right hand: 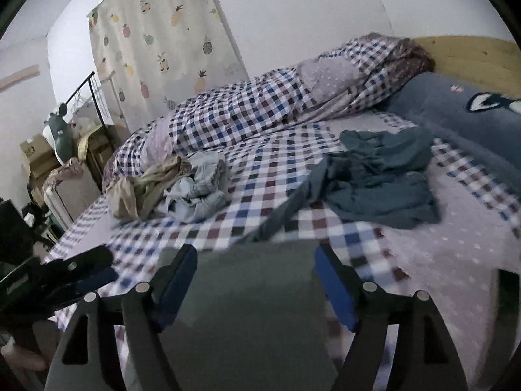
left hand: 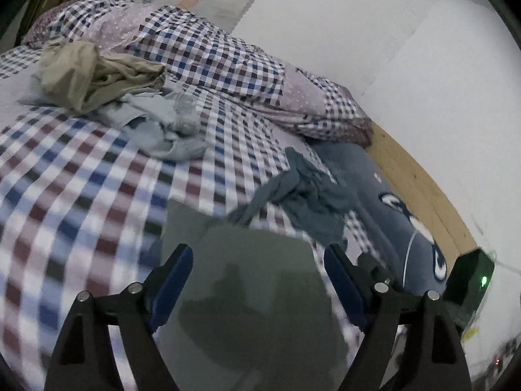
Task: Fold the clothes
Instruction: 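Open both tools and release the laid green shirt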
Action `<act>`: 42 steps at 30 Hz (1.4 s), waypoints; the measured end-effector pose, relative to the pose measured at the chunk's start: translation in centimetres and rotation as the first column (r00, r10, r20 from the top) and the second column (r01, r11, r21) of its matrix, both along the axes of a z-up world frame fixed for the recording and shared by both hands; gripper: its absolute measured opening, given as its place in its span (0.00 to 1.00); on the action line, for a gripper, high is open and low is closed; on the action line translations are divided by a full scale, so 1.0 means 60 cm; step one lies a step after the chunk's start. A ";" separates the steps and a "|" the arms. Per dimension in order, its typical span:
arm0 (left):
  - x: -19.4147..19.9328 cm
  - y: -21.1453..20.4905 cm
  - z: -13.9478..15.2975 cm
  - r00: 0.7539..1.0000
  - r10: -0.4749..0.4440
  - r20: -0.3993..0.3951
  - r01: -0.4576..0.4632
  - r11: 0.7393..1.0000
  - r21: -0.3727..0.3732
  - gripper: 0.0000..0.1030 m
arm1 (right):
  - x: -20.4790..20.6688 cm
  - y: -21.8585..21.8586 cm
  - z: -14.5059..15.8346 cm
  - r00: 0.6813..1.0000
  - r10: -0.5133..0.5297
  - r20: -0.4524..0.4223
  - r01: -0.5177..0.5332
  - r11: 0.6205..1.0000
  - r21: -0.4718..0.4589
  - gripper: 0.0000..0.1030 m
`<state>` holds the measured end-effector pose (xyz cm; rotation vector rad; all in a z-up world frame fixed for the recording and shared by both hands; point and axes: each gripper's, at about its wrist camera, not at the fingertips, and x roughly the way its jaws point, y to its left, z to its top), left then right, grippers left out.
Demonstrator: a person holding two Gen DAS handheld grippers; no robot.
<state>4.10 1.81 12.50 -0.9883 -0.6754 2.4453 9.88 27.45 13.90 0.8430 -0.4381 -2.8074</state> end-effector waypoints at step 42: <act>-0.146 0.122 -0.157 0.997 -0.011 0.080 0.050 0.862 -0.504 0.88 | -0.126 -0.008 -0.114 0.989 0.019 0.149 -0.028 0.998 0.061 0.91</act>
